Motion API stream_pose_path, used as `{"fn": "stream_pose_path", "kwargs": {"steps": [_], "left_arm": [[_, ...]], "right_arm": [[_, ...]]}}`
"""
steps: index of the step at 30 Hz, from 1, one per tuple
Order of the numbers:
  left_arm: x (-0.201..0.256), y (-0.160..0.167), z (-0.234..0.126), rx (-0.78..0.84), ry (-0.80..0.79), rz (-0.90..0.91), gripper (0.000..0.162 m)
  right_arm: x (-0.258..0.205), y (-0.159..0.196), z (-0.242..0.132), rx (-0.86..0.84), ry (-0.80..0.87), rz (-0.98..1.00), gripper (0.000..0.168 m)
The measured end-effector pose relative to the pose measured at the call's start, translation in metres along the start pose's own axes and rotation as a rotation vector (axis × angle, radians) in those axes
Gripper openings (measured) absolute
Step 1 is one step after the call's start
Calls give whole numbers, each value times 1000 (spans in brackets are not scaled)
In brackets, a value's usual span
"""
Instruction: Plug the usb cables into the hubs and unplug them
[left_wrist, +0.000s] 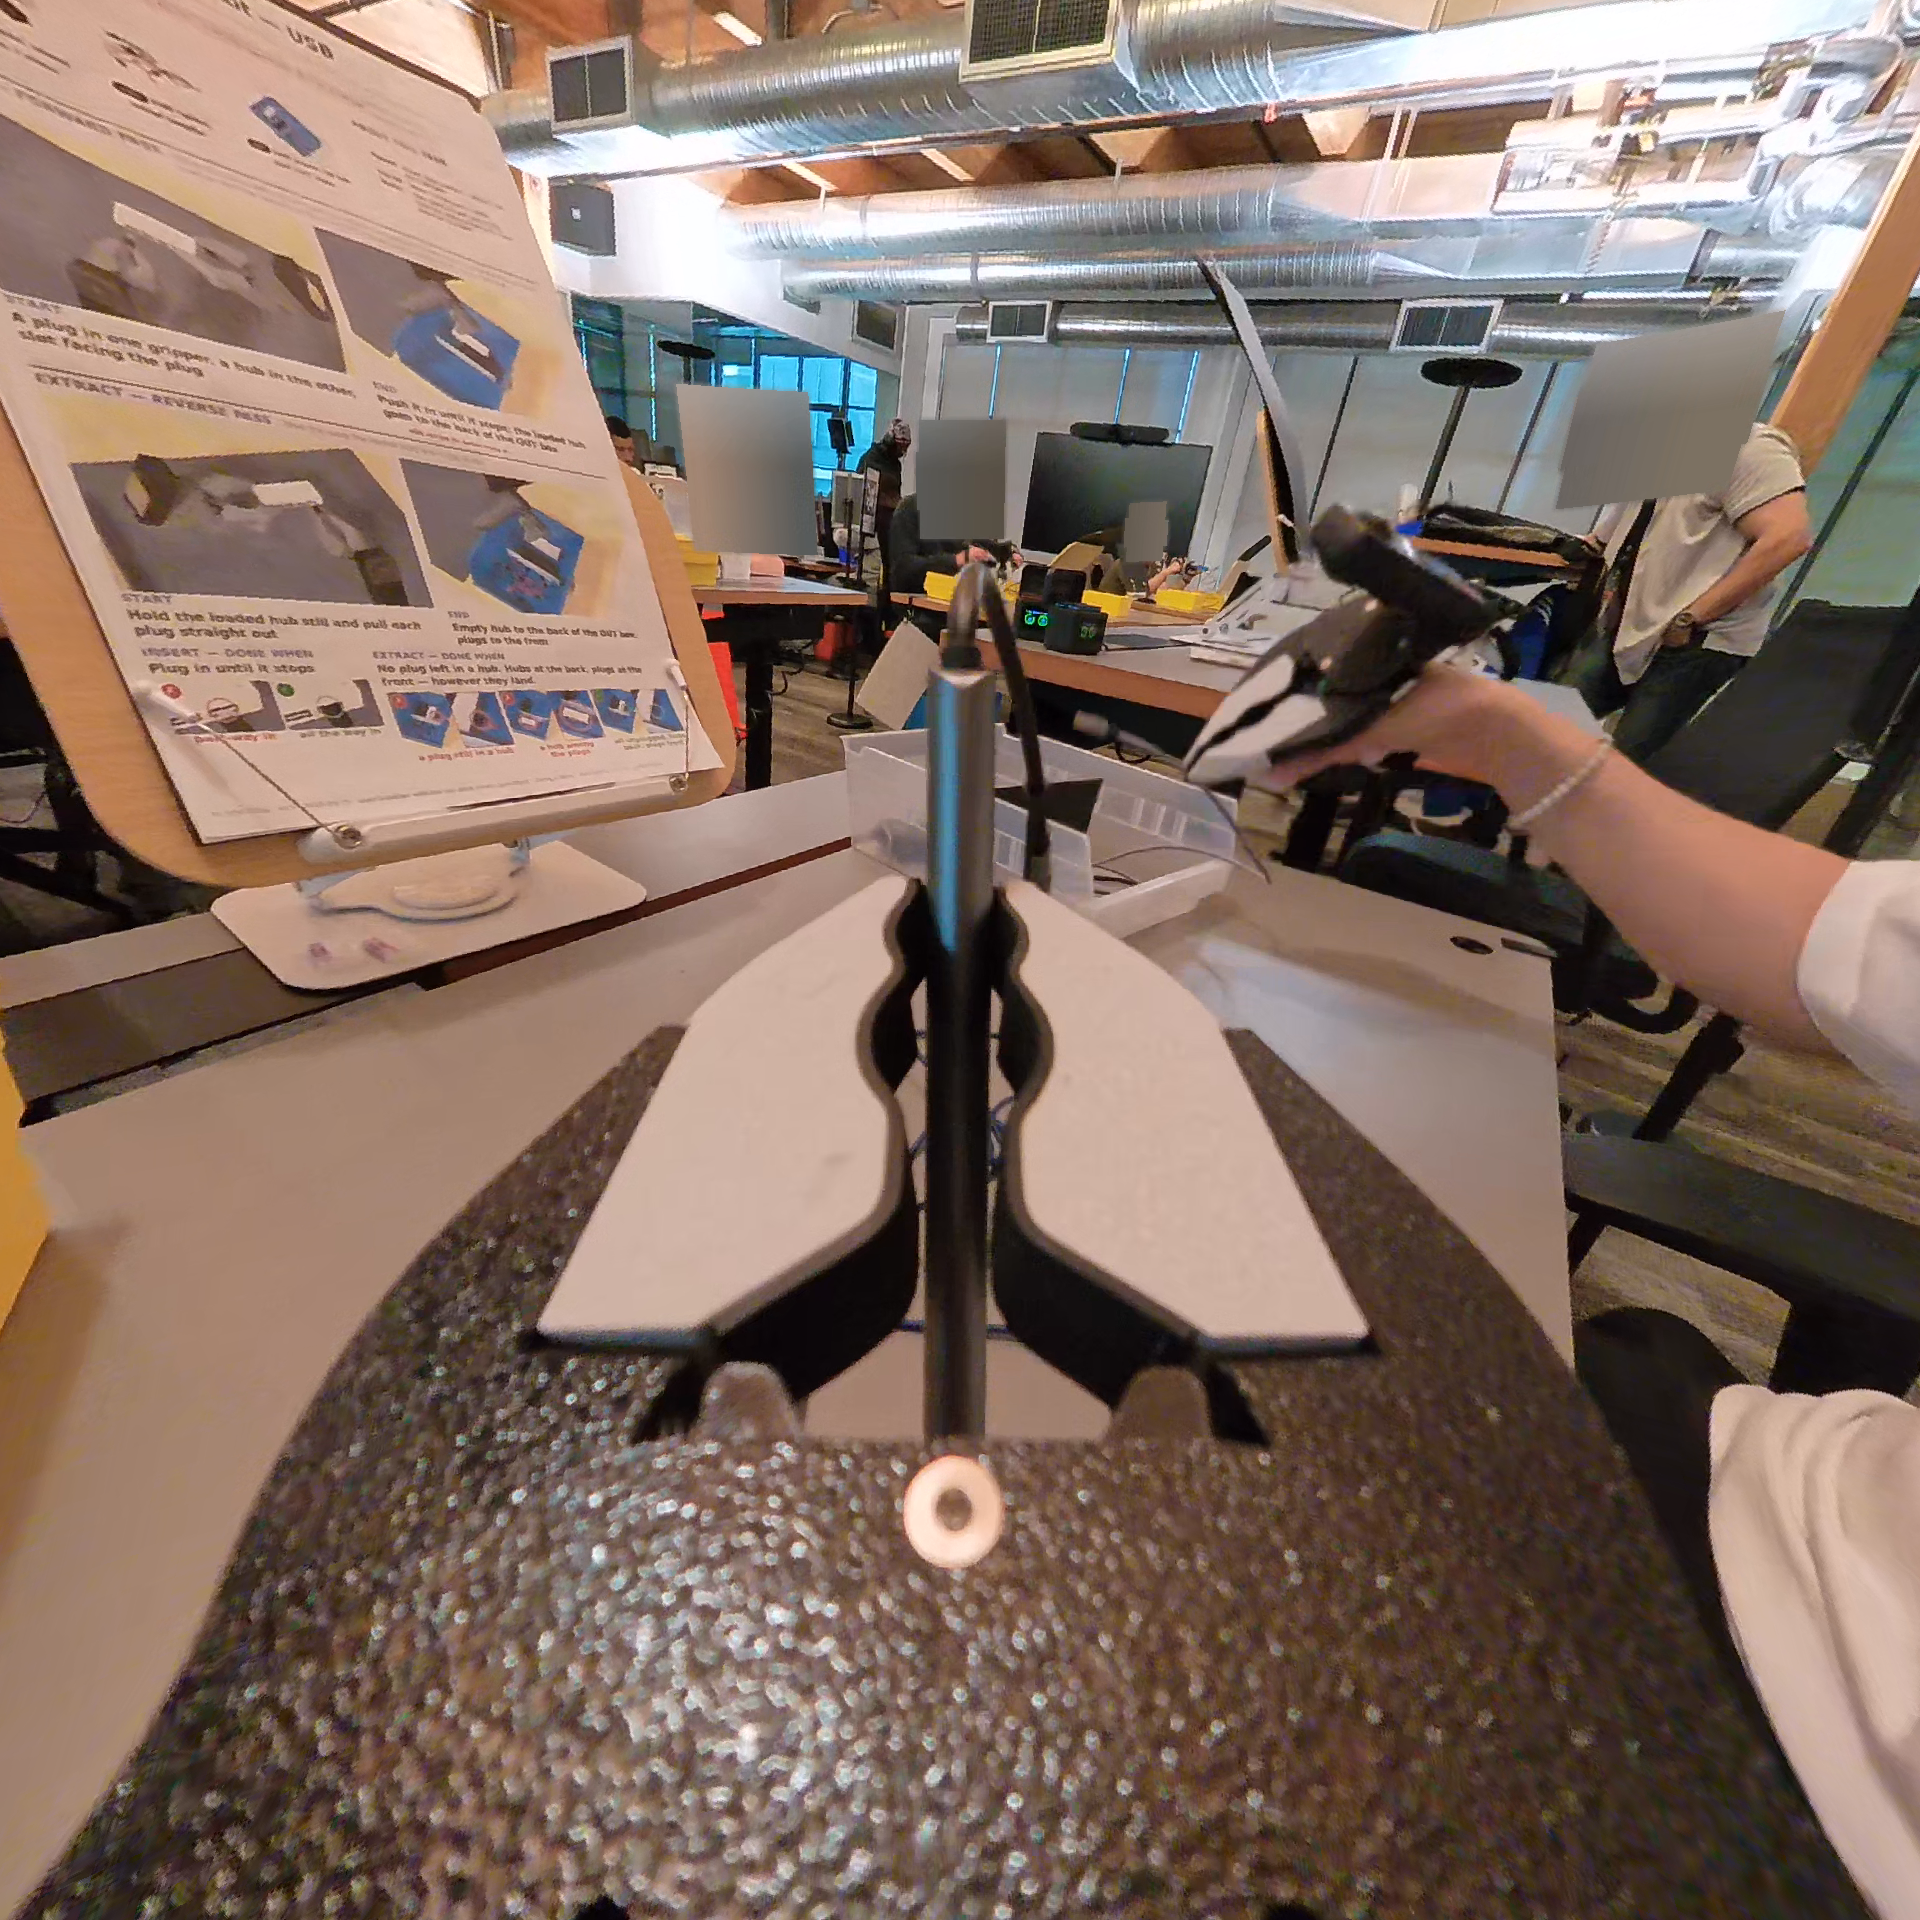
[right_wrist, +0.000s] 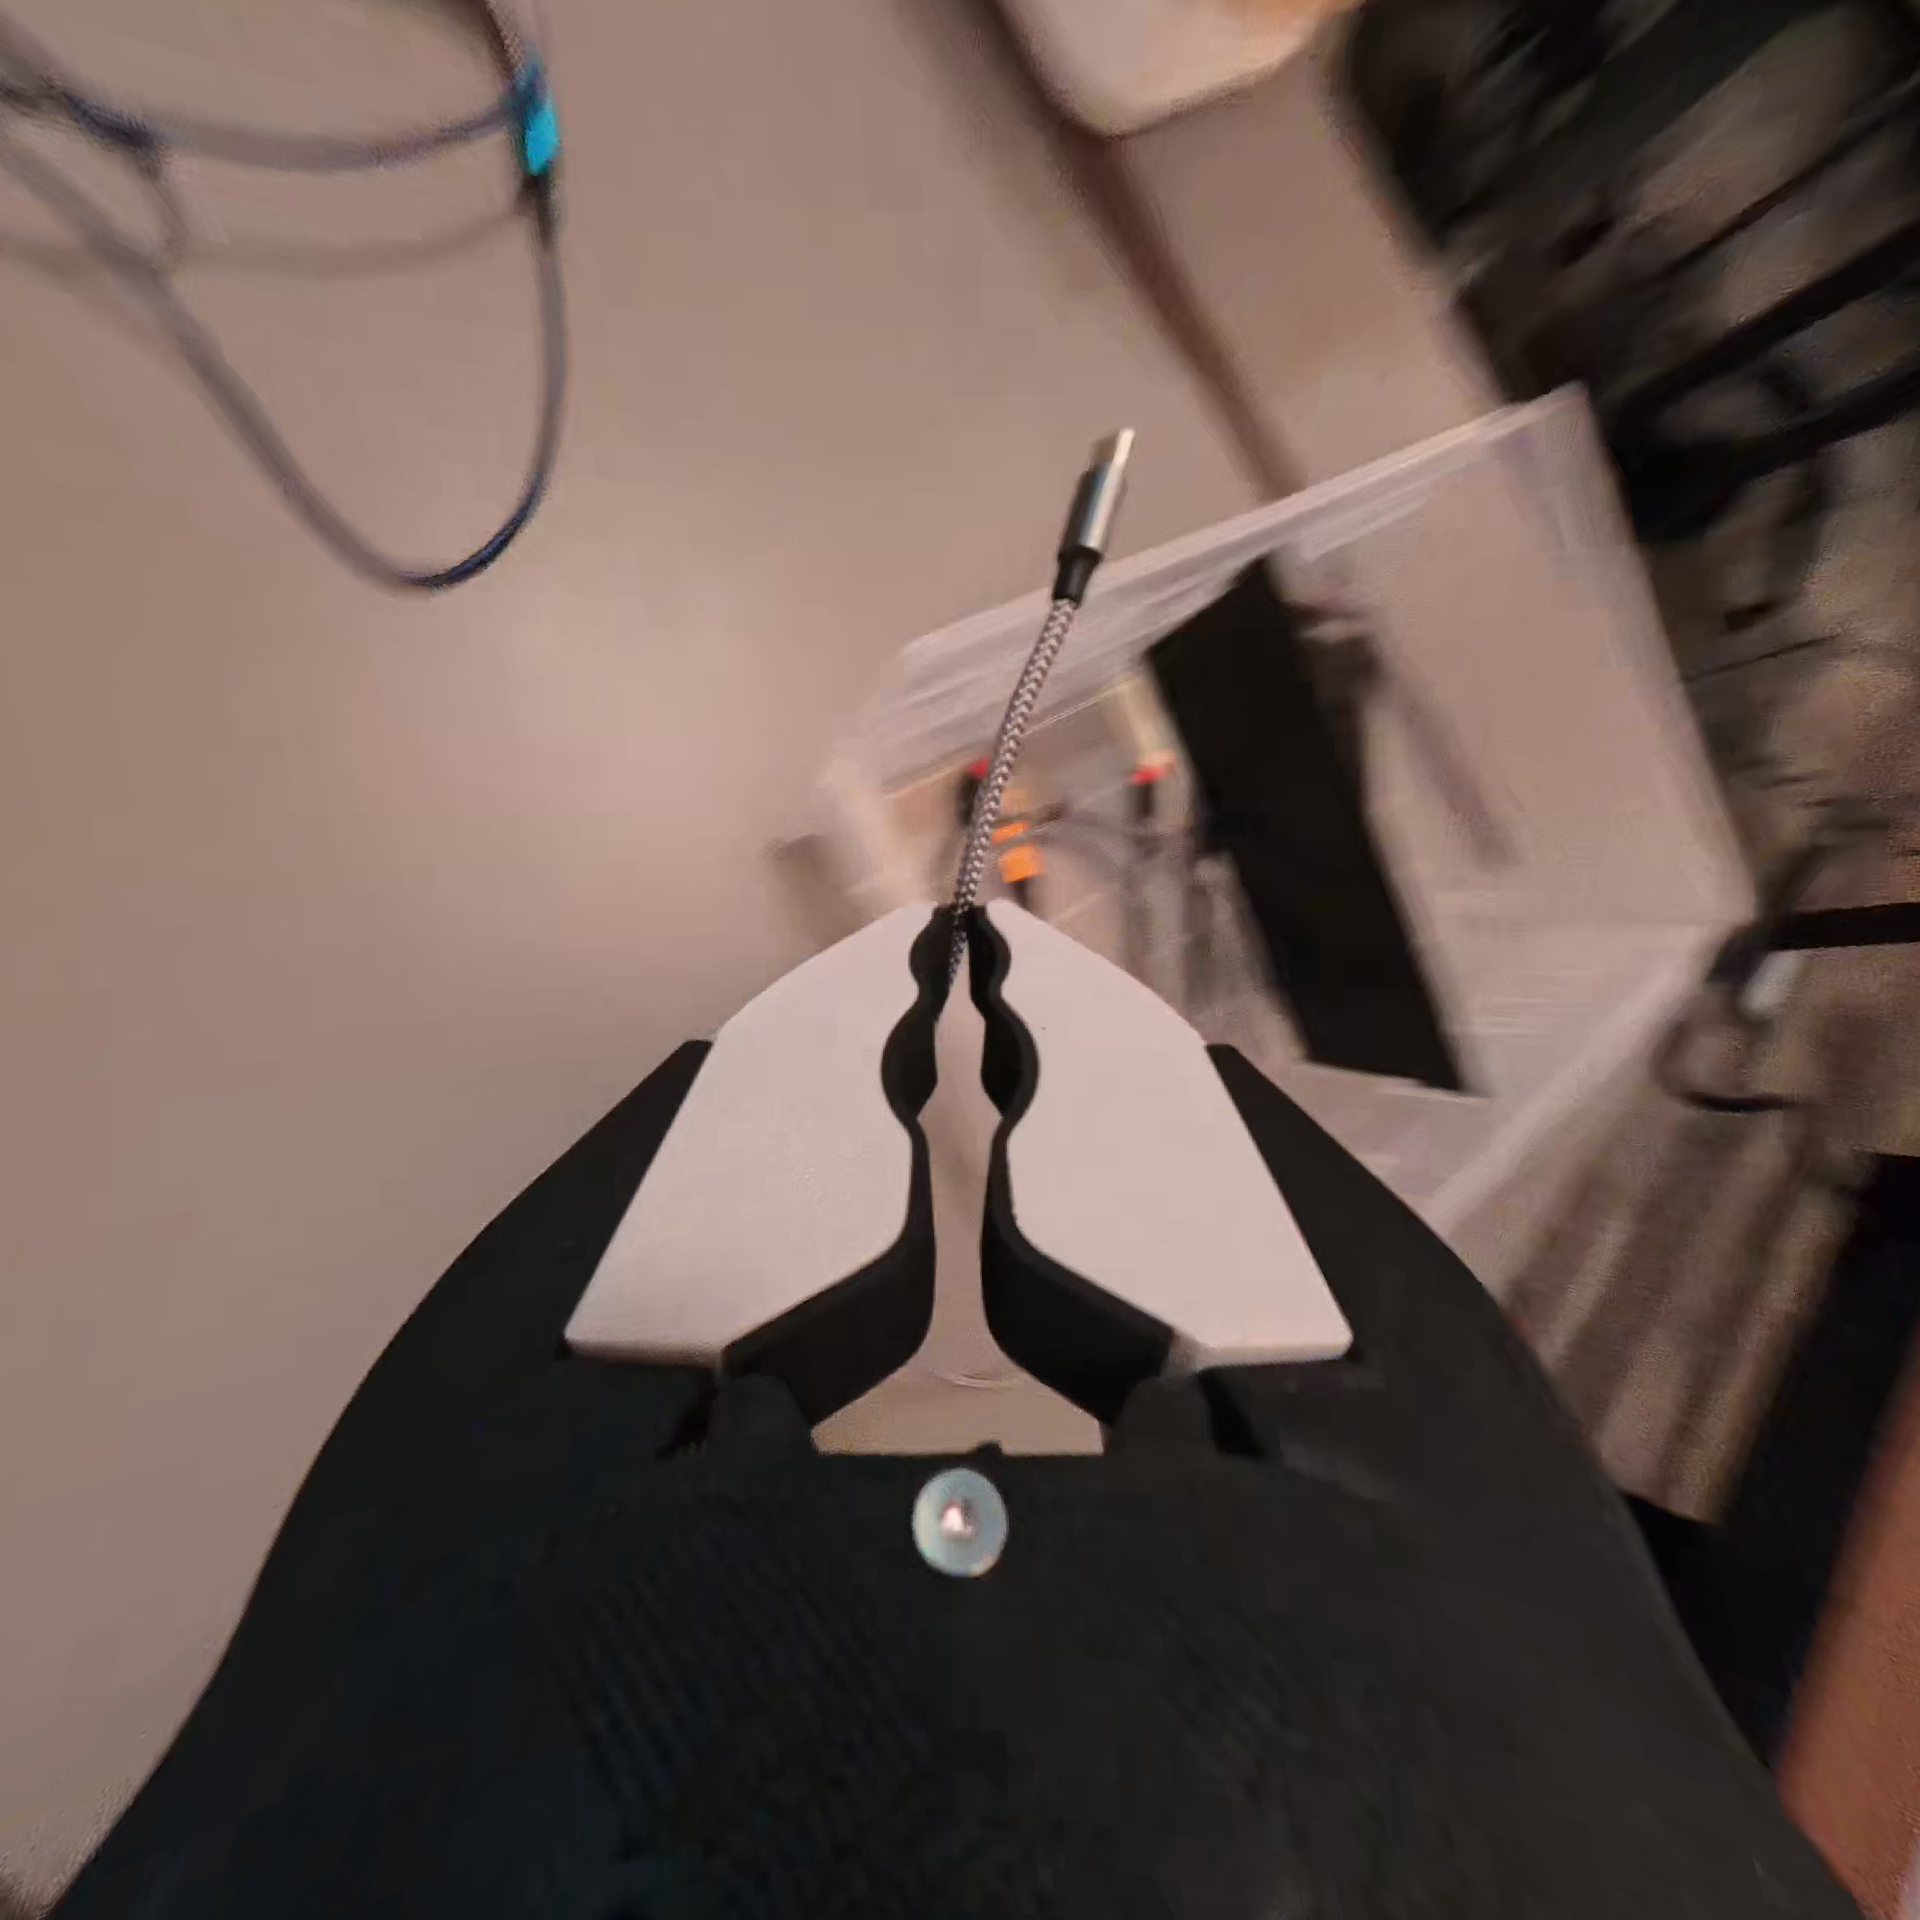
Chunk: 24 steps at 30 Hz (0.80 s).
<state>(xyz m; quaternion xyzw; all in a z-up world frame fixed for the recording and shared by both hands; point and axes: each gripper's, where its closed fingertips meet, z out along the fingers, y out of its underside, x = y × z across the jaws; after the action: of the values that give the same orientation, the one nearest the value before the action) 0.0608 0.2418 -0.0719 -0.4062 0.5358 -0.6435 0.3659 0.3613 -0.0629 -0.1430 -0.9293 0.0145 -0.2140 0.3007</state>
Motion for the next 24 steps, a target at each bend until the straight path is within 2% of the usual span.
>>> {"fn": "stream_pose_path", "kwargs": {"steps": [3,7,9,12,16,17,18,19,21,22,23,24], "left_arm": [[1,1,2,-1,11,-10,9],[3,0,2,-4,17,-3,9],[3,-1,1,-3,14,0,9],[2,-2,-2,1,11,-1,9],[3,-3,-1,13,23,-21,9],[4,-3,1,20,29,-44,9],[3,-3,2,25,35,-80,9],[4,-1,5,24,46,-125,9],[5,3,11,28,73,-209,10],[6,5,15,32,90,-249,10],[7,8,20,35,109,-297,10],[8,11,25,38,126,-352,10]], "right_arm": [[69,-23,-30,59,213,-84,3],[109,-36,-18,105,247,-284,4],[103,-28,9,108,144,-334,4],[87,21,49,-113,-7,-340,4],[72,48,80,-188,-36,-199,7],[75,48,82,-186,4,-151,18],[81,47,78,-188,67,-96,36],[84,39,69,-154,121,-28,46],[67,2,44,36,152,124,64],[37,-22,32,141,58,159,67],[-3,-47,20,241,-73,164,61],[-51,-70,7,327,-231,142,49]]}}
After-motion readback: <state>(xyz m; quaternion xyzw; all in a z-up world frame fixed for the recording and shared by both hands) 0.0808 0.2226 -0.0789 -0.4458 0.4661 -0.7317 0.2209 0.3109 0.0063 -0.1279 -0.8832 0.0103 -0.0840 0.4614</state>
